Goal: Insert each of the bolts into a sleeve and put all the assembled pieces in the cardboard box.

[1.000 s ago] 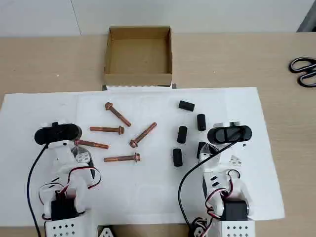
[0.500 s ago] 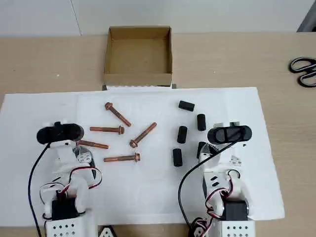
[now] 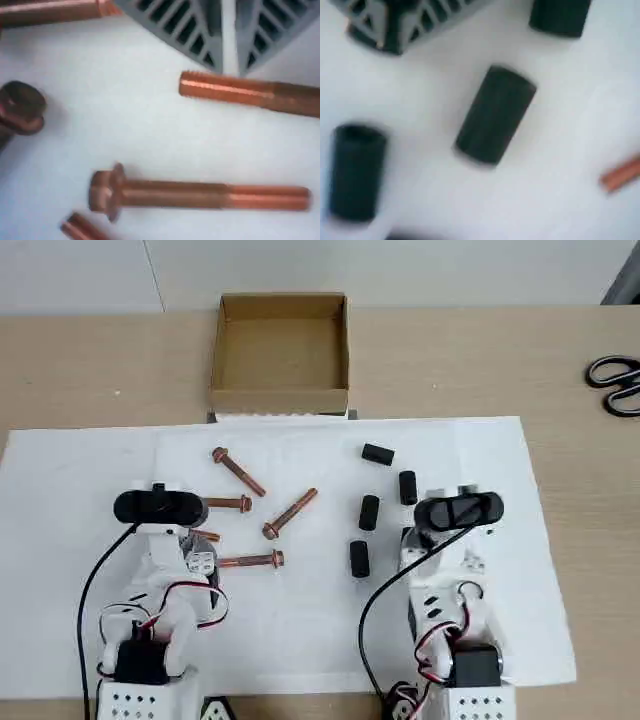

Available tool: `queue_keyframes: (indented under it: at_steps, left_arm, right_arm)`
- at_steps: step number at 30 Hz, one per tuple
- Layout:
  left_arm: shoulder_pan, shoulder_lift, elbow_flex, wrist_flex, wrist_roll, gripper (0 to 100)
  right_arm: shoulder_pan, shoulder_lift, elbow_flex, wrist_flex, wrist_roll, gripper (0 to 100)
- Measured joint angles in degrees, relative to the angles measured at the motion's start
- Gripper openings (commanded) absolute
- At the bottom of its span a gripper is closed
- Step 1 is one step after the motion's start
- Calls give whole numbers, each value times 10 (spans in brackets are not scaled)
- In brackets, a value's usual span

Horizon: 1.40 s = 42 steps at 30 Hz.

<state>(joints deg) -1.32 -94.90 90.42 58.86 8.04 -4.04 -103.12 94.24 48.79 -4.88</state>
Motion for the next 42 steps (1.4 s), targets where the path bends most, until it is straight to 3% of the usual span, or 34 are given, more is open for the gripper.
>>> queue_keyframes:
  at_steps: [6, 16, 24, 30, 33, 37, 42]
  left_arm:
    - [-19, 0, -86, 43, 2, 6]
    - [-19, 36, -194, 116, -10, 6]
    - [-23, 363, -412, 219, -10, 6]
    - [-23, 637, -621, 327, -11, 6]
    - [-23, 756, -672, 327, -11, 6]
    - [-23, 890, -702, 295, -68, 6]
    - [-31, 988, -705, 250, -76, 6]
  right_arm:
    - [30, 0, -42, -28, 21, 3]
    - [33, 34, -185, 89, 23, 3]
    - [33, 299, -380, 131, -33, 3]
    - [33, 561, -564, 227, -43, 3]
    - [35, 689, -667, 293, -43, 3]
    - [46, 855, -804, 375, -38, 3]
    - [47, 1038, -949, 462, 69, 3]
